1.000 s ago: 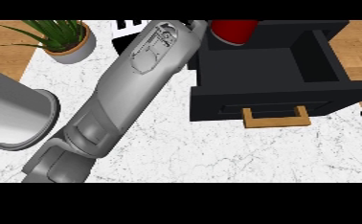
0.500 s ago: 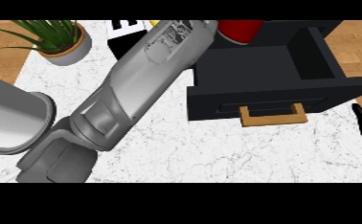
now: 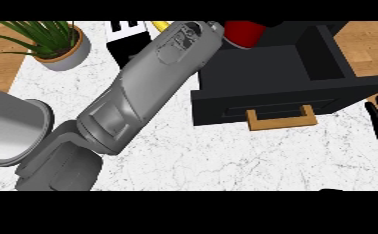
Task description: Pick up the can, place it into the drawer and close the drawer
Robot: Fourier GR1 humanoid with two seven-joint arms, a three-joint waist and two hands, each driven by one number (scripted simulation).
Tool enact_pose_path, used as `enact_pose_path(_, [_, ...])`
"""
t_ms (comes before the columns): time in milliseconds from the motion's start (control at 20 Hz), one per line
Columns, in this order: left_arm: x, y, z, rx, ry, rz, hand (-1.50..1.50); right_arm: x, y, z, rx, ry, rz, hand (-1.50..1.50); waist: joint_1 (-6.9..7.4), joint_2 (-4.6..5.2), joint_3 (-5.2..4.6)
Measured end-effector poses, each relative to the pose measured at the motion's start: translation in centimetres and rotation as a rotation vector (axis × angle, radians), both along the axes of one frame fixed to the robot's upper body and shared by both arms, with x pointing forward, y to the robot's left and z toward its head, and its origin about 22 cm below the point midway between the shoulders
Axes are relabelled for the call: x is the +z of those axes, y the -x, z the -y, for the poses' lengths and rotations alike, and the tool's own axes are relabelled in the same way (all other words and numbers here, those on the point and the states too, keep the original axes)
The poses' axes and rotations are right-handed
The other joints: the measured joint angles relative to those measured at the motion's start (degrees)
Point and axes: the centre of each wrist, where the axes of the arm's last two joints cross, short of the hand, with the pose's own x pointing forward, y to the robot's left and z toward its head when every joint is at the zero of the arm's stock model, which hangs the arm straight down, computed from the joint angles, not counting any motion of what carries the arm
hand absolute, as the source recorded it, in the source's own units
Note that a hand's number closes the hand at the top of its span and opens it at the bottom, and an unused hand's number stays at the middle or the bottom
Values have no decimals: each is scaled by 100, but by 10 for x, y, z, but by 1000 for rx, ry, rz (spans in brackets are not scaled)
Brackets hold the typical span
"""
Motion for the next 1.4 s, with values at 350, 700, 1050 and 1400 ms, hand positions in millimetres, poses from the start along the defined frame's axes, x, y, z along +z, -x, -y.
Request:
enact_pose_path(350, [-14,-5,-4,34,-50,7,150,-3,-5,-2,3,-1,12,-150,-91,29,3])
enact_pose_path(700, [-35,-6,-10,59,-94,26,-150,4,-6,-2,22,7,30,-150,-213,52,3])
enact_pose_path(1050, [-44,-7,-14,120,-100,30,-150,7,-9,-2,34,15,34,-150,-277,75,4])
enact_pose_path(1400, [-52,-6,-16,159,-84,33,-150,6,-13,-6,35,20,44,-150,-270,78,2])
